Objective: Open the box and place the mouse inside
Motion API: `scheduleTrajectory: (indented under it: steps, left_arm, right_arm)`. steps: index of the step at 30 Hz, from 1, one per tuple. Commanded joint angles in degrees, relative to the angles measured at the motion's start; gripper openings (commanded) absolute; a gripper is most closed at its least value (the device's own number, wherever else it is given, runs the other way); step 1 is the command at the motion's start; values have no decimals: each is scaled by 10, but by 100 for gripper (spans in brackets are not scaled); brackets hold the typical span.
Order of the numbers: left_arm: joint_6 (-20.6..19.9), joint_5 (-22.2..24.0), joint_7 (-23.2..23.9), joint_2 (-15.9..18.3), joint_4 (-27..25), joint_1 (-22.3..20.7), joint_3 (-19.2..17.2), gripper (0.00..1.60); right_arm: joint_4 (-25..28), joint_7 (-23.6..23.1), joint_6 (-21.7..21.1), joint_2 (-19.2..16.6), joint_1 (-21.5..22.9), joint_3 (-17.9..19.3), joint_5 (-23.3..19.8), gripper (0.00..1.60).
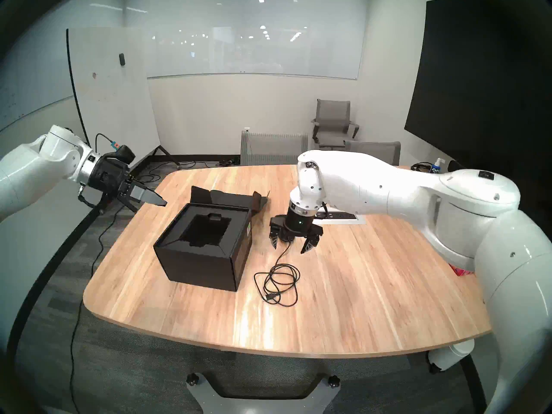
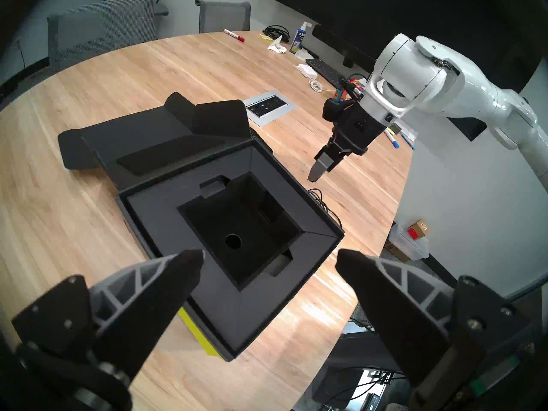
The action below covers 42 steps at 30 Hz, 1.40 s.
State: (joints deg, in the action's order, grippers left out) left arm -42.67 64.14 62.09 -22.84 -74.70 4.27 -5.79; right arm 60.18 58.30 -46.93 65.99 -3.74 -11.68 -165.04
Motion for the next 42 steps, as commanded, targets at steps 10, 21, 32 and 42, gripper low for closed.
scheduleTrajectory:
  steps: [10, 21, 32, 42]
  left_arm:
    - [0, 3, 17, -2, 2, -13, -6, 160]
    - [0, 4, 16, -1, 1, -14, -5, 160]
    - [0, 4, 15, -1, 1, -14, -4, 160]
    - [0, 5, 14, -1, 1, -14, -4, 160]
  right_arm:
    - [-84, 25, -74, 50, 42, -63, 0, 160]
    - [-117, -67, -81, 74, 66, -125, 65, 160]
    - [-162, -155, -81, 106, 62, -149, 150, 160]
    - [-206, -238, -81, 137, 60, -172, 222, 160]
